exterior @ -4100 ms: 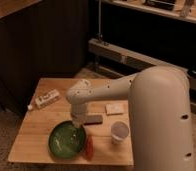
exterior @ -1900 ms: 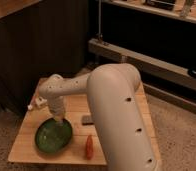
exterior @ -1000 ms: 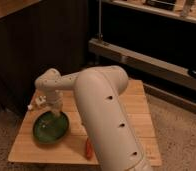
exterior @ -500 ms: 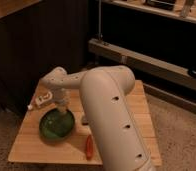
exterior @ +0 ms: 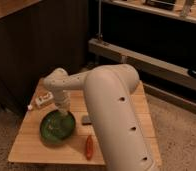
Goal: Drag the ceramic bowl in a circle
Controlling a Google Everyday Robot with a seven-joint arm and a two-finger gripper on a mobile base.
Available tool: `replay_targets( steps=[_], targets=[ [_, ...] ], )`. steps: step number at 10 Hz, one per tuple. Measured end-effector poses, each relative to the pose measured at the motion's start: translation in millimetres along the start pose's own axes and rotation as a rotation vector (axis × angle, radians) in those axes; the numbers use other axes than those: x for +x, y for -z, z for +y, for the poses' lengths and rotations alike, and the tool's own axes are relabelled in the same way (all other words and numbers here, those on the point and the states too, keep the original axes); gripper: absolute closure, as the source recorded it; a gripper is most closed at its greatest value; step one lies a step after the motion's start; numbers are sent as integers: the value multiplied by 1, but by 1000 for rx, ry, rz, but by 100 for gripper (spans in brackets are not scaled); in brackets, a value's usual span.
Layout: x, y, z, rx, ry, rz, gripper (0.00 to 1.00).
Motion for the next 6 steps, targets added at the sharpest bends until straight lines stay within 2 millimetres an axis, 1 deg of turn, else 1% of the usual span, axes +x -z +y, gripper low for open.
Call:
replay_targets(
  steps=[1,2,3,5,6],
  targets=[
    [7,0,-2,1,1,3,100],
    [8,0,-4,5,4,4,100],
    [5,0,-3,2,7,2,100],
    [4,0,9,-4,6,3,100],
    [17,-1,10,-2,2,10,100]
  ],
)
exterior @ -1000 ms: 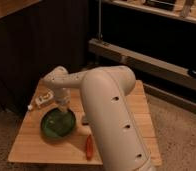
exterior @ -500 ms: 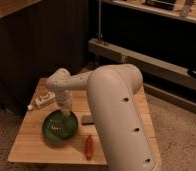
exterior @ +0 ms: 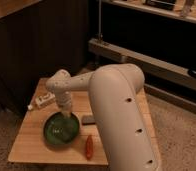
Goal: Drag the ceramic bowl in a circle
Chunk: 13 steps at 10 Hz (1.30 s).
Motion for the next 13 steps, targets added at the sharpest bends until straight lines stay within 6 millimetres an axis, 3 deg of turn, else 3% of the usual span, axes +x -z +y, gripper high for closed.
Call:
replay_targets(
  steps=[3,4,8,11,13],
  targets=[
    [27,-1,0,11,13,13,100],
    [25,-1,1,14,20,15,100],
    [-8,-2,26,4,85,42,100],
    [-14,-4,25,14,118,56,100],
    [-36,-3,31,11,141,58,100]
  ],
)
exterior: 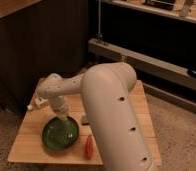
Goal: Drag the ceramic bowl in a circle
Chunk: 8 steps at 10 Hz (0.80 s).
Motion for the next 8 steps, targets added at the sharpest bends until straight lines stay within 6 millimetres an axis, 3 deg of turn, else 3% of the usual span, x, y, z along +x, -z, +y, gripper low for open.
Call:
replay_targets(
  steps=[1,6,8],
  targets=[
    [-14,2,0,-1,15,1,100],
    [-18,3,-5,8,40,18,100],
    [-33,5,-20,10,57,26,100]
  ],
)
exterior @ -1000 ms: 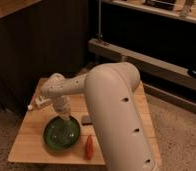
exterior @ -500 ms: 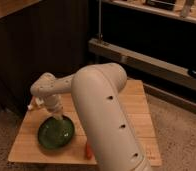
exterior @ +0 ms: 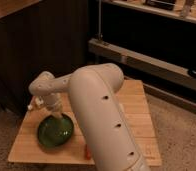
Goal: Drag the ceramic bowl in a circle
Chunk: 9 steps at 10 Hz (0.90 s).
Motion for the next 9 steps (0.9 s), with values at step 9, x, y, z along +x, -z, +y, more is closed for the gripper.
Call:
replay_targets(
  steps=[9],
  targets=[
    [-1,2,-13,15,10,13,100]
  ],
)
